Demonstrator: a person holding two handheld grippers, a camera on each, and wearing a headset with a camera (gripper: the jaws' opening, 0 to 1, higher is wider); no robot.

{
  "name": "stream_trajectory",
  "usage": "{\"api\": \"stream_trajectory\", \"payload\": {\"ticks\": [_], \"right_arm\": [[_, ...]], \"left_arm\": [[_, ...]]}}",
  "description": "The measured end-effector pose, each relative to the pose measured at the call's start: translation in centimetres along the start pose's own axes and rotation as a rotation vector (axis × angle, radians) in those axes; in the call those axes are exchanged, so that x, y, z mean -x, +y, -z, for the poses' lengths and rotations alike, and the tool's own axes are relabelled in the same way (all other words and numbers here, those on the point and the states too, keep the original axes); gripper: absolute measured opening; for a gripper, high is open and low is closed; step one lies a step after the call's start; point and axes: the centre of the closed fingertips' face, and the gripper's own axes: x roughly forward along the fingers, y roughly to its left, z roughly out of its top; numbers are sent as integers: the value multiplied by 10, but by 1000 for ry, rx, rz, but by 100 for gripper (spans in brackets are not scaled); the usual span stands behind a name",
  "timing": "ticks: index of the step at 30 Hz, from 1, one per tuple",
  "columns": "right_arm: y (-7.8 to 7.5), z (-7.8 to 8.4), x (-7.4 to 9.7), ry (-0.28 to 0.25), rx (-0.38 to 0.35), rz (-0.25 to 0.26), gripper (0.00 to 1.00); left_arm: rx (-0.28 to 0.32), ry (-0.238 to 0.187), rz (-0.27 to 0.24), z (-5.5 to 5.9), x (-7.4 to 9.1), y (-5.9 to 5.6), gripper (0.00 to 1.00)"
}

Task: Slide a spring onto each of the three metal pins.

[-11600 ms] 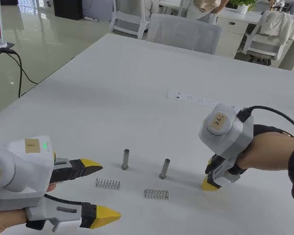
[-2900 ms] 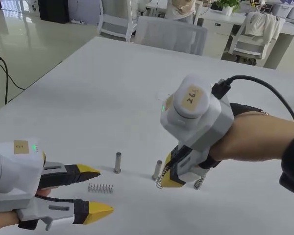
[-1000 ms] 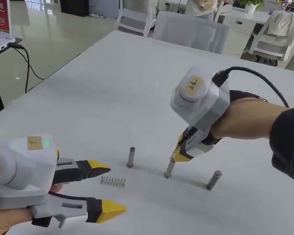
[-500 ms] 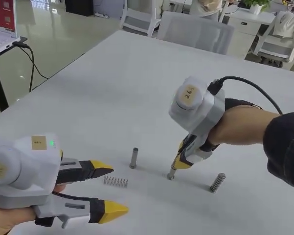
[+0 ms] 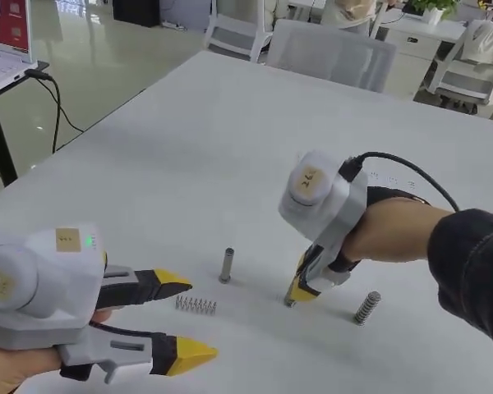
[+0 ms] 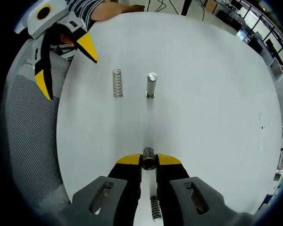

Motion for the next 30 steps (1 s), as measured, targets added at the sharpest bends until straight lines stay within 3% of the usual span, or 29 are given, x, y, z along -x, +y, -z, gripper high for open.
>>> {"api": "stream_trajectory", "payload": {"ticks": [14,23,30], "right_arm": [[3,3,-5,7,15,-1,9],[3,2,-1,-12,29,7,17],[4,-17,13,-57,73,46,21]], "left_arm": [[2,-4,-2,0,0,-1,45],[-1,-2,0,0,0,-2,45],[-2,-2,0,0,0,-2,44]]}}
